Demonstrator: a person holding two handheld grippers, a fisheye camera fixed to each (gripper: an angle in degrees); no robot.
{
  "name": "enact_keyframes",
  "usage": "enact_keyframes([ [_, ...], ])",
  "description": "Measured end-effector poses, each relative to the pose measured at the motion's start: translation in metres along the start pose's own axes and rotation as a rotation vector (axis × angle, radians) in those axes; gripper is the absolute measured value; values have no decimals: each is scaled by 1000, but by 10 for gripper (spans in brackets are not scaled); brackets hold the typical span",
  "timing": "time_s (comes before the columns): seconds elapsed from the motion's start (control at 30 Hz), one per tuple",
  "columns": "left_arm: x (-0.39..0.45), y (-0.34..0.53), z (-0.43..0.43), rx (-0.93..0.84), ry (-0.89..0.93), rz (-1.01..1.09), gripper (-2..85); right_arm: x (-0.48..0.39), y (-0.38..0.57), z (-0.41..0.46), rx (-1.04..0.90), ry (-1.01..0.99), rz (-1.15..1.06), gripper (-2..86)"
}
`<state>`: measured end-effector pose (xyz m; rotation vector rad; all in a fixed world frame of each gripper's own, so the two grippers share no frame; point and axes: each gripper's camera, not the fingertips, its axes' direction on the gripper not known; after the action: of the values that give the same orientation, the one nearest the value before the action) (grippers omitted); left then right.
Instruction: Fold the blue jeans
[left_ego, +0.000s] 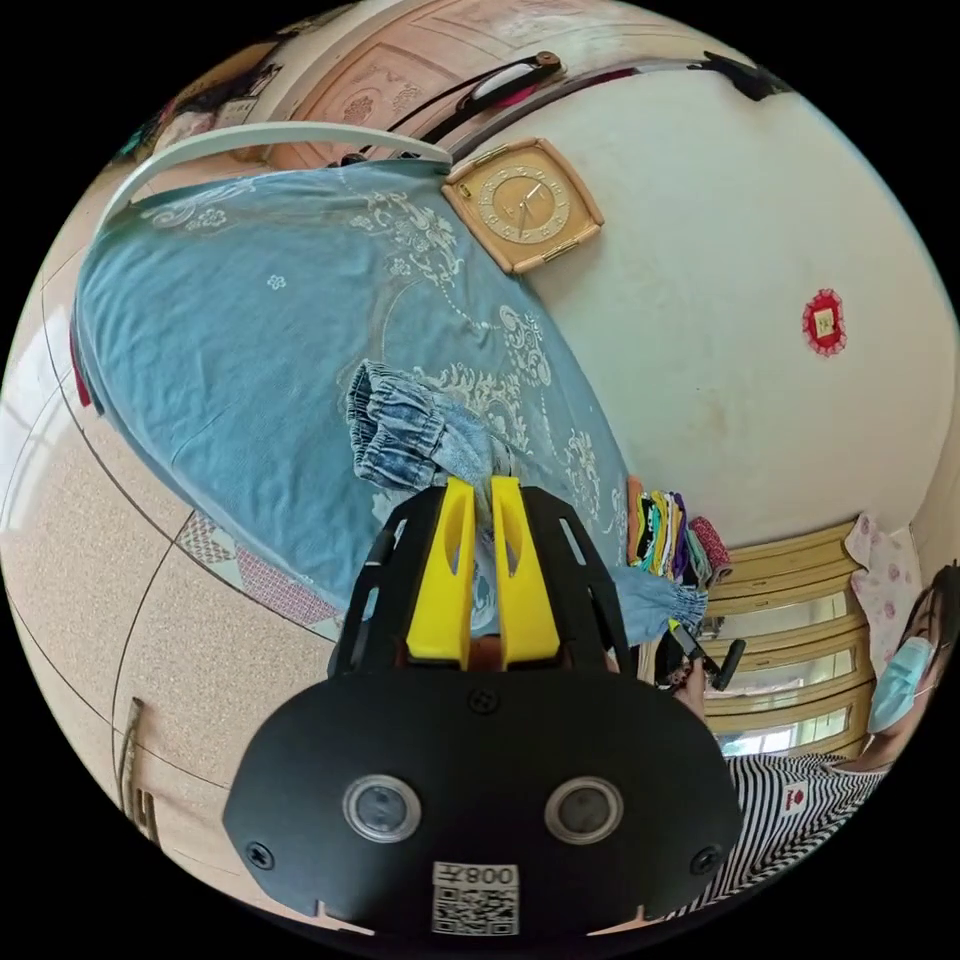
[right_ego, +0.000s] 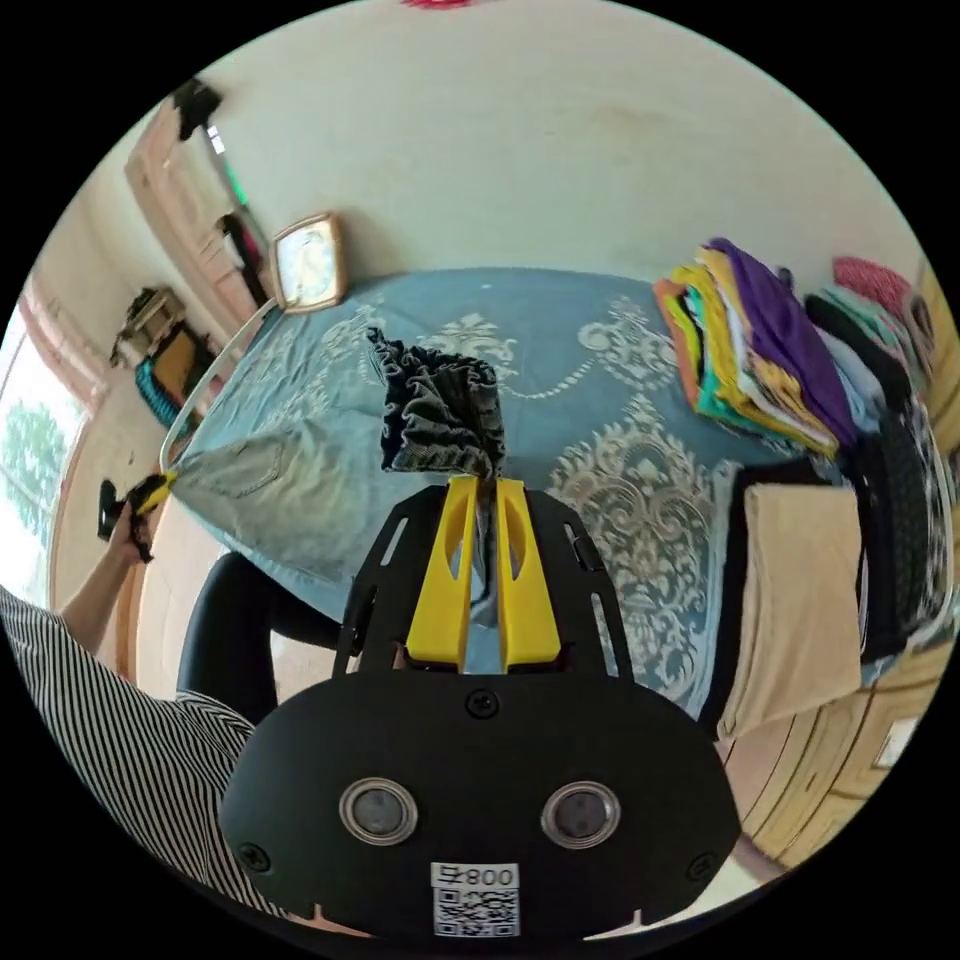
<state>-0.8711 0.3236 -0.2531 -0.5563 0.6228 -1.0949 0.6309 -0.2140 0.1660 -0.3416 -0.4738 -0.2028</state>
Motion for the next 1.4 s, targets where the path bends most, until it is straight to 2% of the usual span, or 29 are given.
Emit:
enact_keyframes([
  [0.07,-18,12,6,6,41,-92,59,93,37,21,-120,-16,298,22],
  [0.17,-36,35,7,64,159,-183,77,141,89,33,-166,-74,466,18],
  [0.27,-39,49,12,50,173,-206,90,136,114,40,-150,-106,426,23],
  [0.5,-22,54,47,-113,168,-150,98,103,105,83,-212,-208,218,58],
  [0.67,-29,55,53,-110,189,-177,92,93,115,108,-246,-336,164,57],
  [0.83,-31,54,55,-104,217,-193,64,114,133,126,-258,-428,232,55],
  [1.0,-27,52,50,-95,260,-188,27,135,143,137,-254,-438,273,54],
  [1.4,-7,38,41,-36,407,-181,17,212,160,169,-195,-503,526,62],
])
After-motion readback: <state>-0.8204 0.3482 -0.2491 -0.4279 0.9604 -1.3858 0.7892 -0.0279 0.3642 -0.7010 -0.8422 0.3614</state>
